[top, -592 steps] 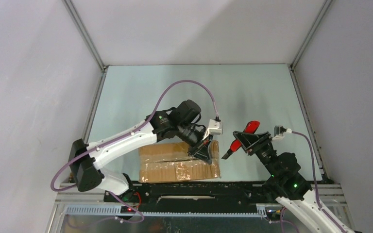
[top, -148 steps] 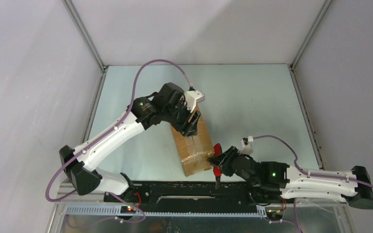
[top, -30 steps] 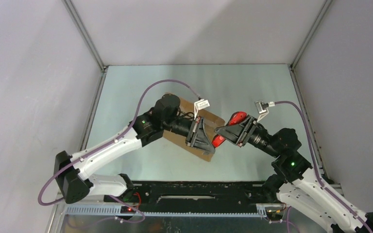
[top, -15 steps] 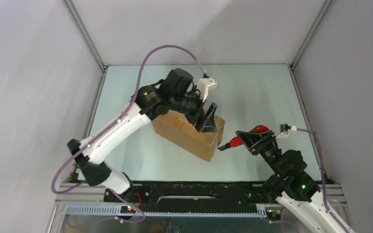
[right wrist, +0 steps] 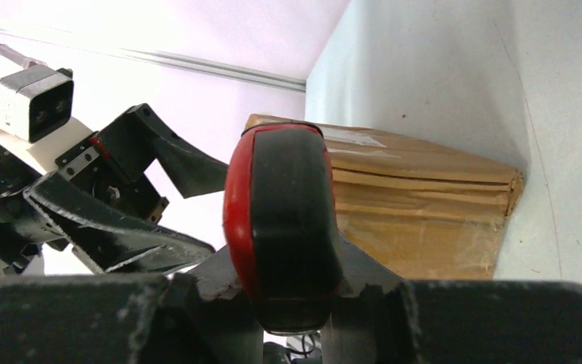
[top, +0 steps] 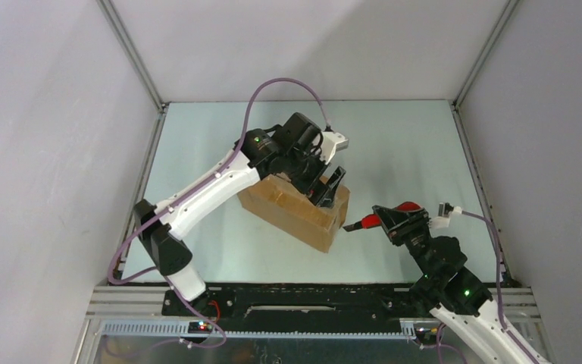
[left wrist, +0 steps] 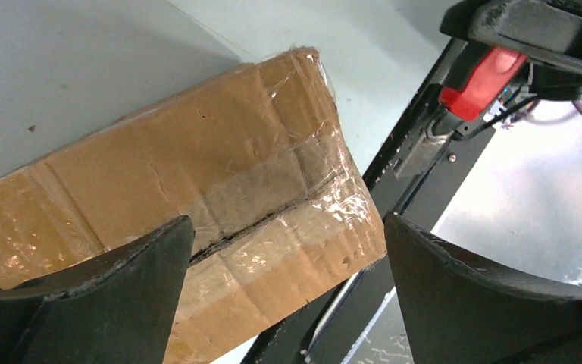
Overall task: Unpack the express box
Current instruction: Cut the express box at the center of the board.
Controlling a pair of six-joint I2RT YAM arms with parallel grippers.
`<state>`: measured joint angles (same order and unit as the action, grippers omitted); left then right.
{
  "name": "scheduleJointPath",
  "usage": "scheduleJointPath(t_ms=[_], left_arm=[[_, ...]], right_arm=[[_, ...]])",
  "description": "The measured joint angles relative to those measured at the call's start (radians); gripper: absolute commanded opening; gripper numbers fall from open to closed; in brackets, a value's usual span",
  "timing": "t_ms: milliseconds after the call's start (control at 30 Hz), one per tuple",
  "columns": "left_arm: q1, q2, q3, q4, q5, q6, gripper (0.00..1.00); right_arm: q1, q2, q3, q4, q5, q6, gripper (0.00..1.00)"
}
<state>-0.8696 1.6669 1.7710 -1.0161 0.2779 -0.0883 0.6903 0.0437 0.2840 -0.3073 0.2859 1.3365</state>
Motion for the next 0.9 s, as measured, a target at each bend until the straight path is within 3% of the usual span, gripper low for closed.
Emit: scheduleJointPath(t_ms=[433,700,767,900], left_arm=[[0.023,0.043,0.061,-0.113,0.129,0.183,1.00],[0.011,0.060,0.079,-0.139,0.139,0.183,0.99],[0.011,0.060,0.079,-0.139,0.138,0.177,0.97],[0.013,0.060,0.079,-0.135,0.155,0.166,0.84]], right_arm=[[-0.021,0.214,-0.084,0.257,-0.036,0.011,0.00],[-0.229,0.461,-0.160,0.594,-0.248,0.116,0.00],[-0.263,0.525,-0.162,0.671,-0.300,0.137,0.00],[-0.319,0.643,-0.162,0.792,-0.396,0.161,0.00]])
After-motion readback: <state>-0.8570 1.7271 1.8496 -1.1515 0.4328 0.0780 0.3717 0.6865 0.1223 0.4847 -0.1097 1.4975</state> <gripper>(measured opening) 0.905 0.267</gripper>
